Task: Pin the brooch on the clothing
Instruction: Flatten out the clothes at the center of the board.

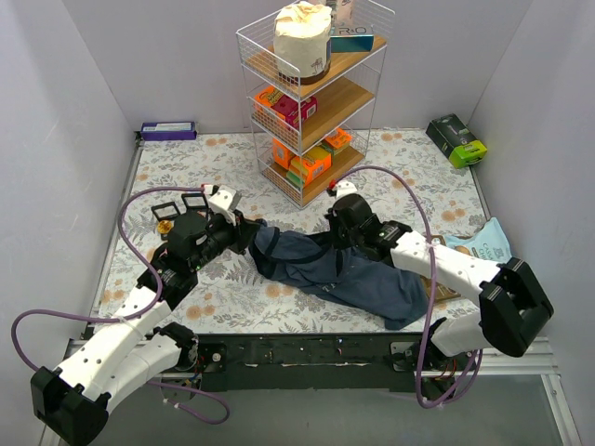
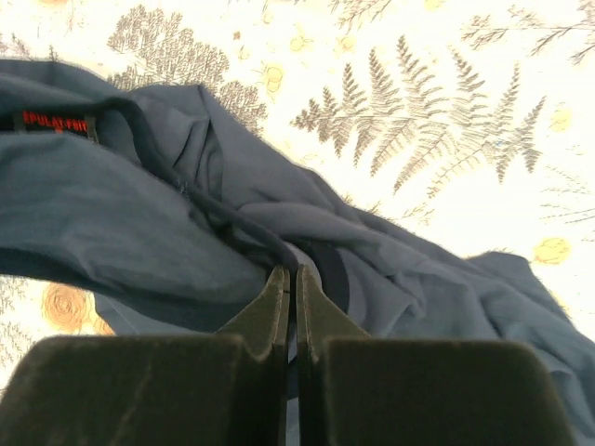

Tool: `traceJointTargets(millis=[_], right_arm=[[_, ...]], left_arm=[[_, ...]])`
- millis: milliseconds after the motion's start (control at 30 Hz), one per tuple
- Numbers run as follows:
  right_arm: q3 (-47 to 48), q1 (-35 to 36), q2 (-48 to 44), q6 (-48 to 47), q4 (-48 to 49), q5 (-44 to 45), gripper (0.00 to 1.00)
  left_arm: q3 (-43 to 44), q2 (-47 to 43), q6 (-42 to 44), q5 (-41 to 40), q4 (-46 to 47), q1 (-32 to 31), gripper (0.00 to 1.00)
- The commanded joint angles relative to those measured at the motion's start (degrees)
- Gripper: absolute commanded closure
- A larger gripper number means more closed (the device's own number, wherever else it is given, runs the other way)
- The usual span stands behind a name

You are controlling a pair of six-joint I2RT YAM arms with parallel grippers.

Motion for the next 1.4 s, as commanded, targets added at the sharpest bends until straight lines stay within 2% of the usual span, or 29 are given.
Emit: traceJointTargets(millis=[0,167,200,300,400,533,767,1100,1200,1367], right_arm=[[8.55,-0.28,-3.43,-2.60,-6.59,7.13,0.99],[22.69,-0.36,-9.48,-7.68,-14.51,13.54,0.99],[28.45,-0.36,-10.37,-8.66,-15.91,14.16,0.99],[38.75,-0.45,-13.27,-12.44,-16.36,15.66,0.99],[46.67,-0.36,-15.73,-16.48,-15.14,14.17,0.99],[50.48,-0.28,-18.99,-20.36,-8.83,10.66,0.99],[50.48,-0.45,-25.05,-23.70,-1.08,1.88,0.99],[57.07,-0.36,-26.38,-24.05,2.18,-6.04,0.99],[57.51,-0.36,-26.46,-24.31,3.50,-6.84,0.99],[56.47,-0.36,-25.76,-25.37,5.16,-6.40,0.99]], left_arm=[[4.51,-0.07,-2.14,-0.80,2.77,0.33,1.00],[17.41,4.41,-2.84,-0.10,5.06,0.42,1.00],[23.01,5.38,-3.02,0.51,5.24,0.42,1.00],[34.00,9.51,-4.77,4.73,5.68,0.42,1.00],[41.06,12.59,-8.46,9.73,7.69,0.42,1.00],[55.27,15.93,-12.68,14.92,6.66,0.50,1.00],[69.27,19.01,-17.87,21.52,1.90,0.42,1.00],[82.11,24.63,-26.39,28.28,1.89,0.42,1.00],[83.35,26.57,-29.03,29.78,3.39,0.50,1.00],[84.06,28.41,-28.16,28.64,3.39,0.50,1.00]])
